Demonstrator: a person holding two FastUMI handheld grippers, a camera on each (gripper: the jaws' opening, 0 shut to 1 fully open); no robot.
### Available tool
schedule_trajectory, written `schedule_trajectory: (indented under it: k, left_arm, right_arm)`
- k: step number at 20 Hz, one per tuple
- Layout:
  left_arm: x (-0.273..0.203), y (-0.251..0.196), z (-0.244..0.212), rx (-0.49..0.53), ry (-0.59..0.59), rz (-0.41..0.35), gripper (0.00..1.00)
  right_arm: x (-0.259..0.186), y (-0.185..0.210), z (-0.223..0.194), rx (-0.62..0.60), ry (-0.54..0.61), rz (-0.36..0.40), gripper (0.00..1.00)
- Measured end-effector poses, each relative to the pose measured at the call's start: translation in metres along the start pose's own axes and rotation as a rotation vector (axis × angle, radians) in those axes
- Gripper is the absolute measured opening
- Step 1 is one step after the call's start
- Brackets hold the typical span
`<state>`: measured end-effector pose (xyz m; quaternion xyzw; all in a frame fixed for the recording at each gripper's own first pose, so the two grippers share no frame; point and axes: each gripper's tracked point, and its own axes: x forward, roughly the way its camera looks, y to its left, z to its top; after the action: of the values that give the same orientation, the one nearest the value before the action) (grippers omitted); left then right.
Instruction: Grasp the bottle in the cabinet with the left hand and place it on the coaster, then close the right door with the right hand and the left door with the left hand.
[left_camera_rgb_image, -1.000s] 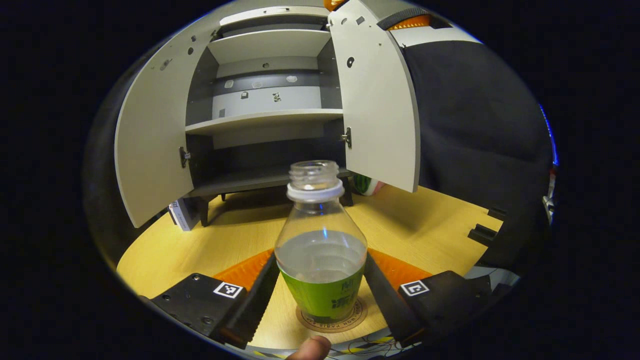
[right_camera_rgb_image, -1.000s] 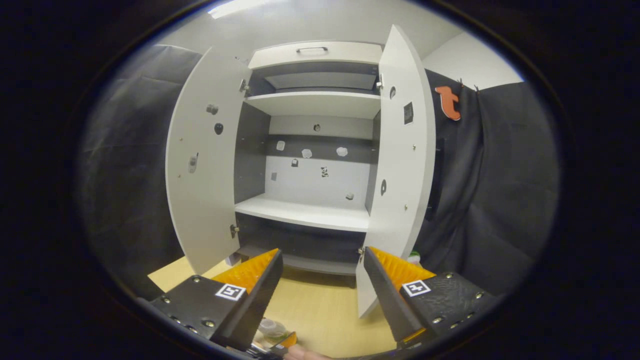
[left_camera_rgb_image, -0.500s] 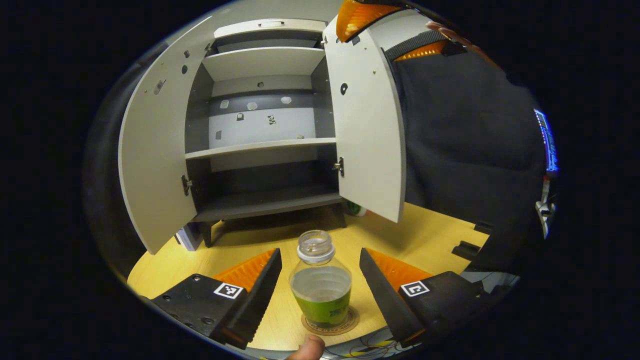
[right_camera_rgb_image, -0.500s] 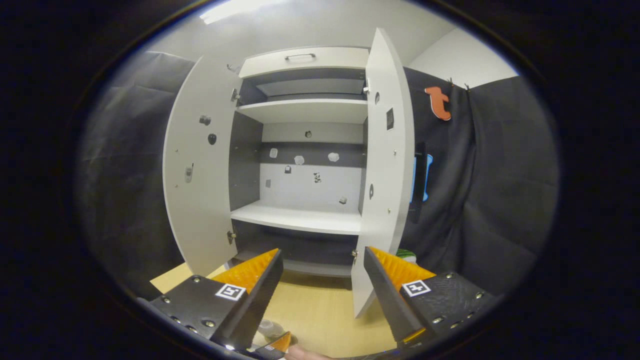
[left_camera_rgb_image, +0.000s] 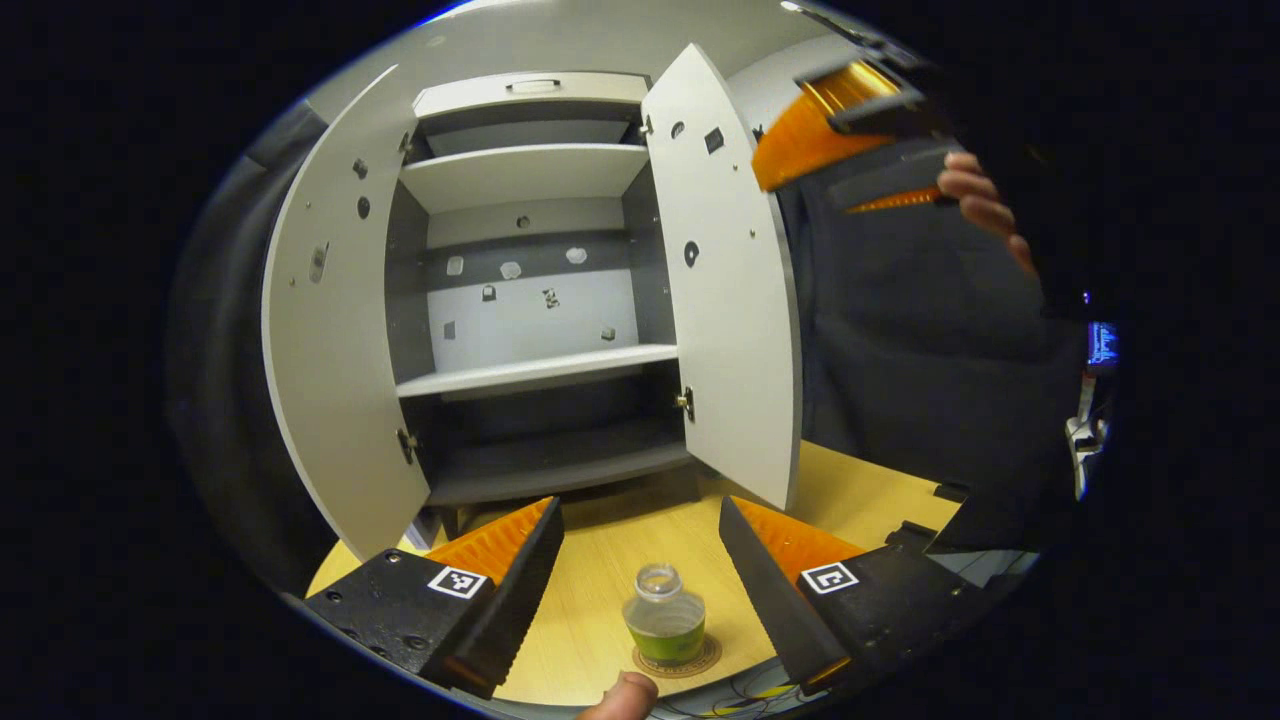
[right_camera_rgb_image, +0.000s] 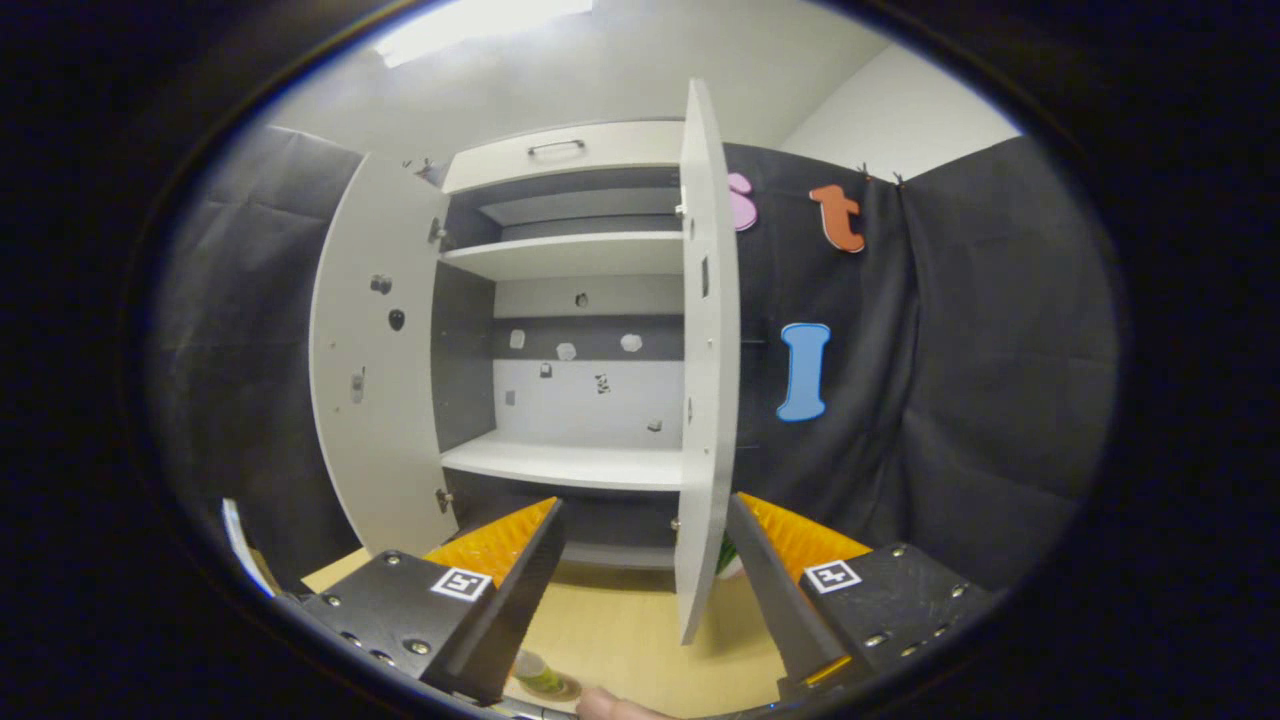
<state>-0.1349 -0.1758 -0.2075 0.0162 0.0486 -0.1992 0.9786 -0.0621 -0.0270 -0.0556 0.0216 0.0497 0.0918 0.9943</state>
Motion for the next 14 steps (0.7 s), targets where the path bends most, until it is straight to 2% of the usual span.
schedule_trajectory:
  k: [3, 4, 5, 7, 11, 12, 13, 14]
  left_arm:
    - [-0.009, 0.018, 0.031, 0.006, 0.003, 0.002, 0.98]
    - [-0.01, 0.027, 0.04, 0.004, -0.005, 0.014, 0.98]
    - [-0.011, 0.038, 0.049, -0.001, -0.01, 0.031, 0.98]
    - [-0.014, 0.059, 0.061, -0.013, -0.018, 0.065, 0.98]
    - [-0.02, 0.097, 0.057, -0.014, 0.01, 0.126, 1.0]
    - [-0.022, 0.107, 0.055, -0.014, 0.02, 0.142, 1.0]
    - [-0.025, 0.118, 0.054, -0.013, 0.025, 0.161, 0.98]
    - [-0.028, 0.129, 0.054, -0.015, 0.027, 0.178, 0.99]
  right_arm:
    - [0.008, -0.038, 0.009, 0.022, -0.018, -0.048, 0.98]
    - [0.012, -0.055, 0.013, 0.033, -0.027, -0.078, 0.93]
    - [0.015, -0.071, 0.015, 0.045, -0.033, -0.108, 0.93]
    - [0.024, -0.099, 0.017, 0.068, -0.035, -0.159, 1.0]
    - [0.057, -0.137, 0.014, 0.067, -0.018, -0.222, 0.98]
    - [0.067, -0.141, 0.013, 0.079, -0.008, -0.225, 0.93]
    - [0.075, -0.147, 0.011, 0.087, 0.0, -0.228, 0.93]
    - [0.082, -0.153, 0.01, 0.091, 0.003, -0.236, 0.98]
